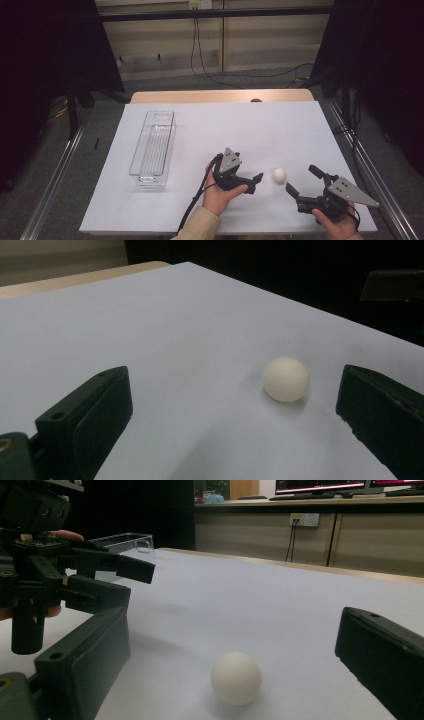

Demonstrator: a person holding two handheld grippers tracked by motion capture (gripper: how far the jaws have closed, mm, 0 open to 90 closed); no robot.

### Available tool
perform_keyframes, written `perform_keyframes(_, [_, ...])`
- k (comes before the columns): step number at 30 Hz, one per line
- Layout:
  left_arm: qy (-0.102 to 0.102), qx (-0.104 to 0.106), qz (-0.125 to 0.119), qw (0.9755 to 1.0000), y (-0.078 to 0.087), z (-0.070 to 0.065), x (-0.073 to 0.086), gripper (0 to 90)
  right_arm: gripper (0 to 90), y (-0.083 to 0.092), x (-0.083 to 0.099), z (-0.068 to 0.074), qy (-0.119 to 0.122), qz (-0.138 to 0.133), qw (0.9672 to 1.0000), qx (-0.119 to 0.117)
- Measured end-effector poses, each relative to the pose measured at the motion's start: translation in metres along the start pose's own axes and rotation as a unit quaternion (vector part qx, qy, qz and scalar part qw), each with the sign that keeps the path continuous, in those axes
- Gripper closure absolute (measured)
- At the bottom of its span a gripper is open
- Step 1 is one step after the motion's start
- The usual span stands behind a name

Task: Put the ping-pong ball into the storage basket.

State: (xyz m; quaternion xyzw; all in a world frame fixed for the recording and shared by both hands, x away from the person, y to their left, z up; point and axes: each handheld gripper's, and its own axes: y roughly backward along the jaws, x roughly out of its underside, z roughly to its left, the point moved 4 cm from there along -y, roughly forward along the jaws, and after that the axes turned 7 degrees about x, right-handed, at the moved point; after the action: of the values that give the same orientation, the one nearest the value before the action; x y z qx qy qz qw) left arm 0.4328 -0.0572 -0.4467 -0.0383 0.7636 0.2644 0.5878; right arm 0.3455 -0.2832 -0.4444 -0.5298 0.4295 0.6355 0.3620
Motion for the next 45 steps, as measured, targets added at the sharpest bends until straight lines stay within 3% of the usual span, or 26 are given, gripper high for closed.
perform_keyframes(16, [-0.003,0.009,0.012,0.9999,-0.011,-0.005,-0.003,1.8,0.6,0.0,0.0,0.0,0.0,-0.001,1.0,-0.002])
perform_keyframes(17, [-0.011,0.008,0.02,0.9997,-0.011,-0.004,-0.003,1.8,0.6,0.0,0.0,0.0,-0.001,-0.001,1.0,-0.003])
perform_keyframes(20, [-0.004,0.006,0.015,0.9999,-0.013,-0.005,-0.004,1.7,0.6,0.0,0.0,0.0,0.0,-0.001,1.0,-0.003])
perform_keyframes(39, [-0.006,0.013,0.017,0.9997,-0.022,-0.008,-0.008,1.9,0.6,0.0,0.0,0.0,0.0,0.002,1.0,-0.004])
perform_keyframes(45, [-0.011,0.018,0.029,0.9994,-0.026,-0.01,-0.007,2.0,0.6,0.0,0.0,0.0,0.0,0.001,1.0,-0.005])
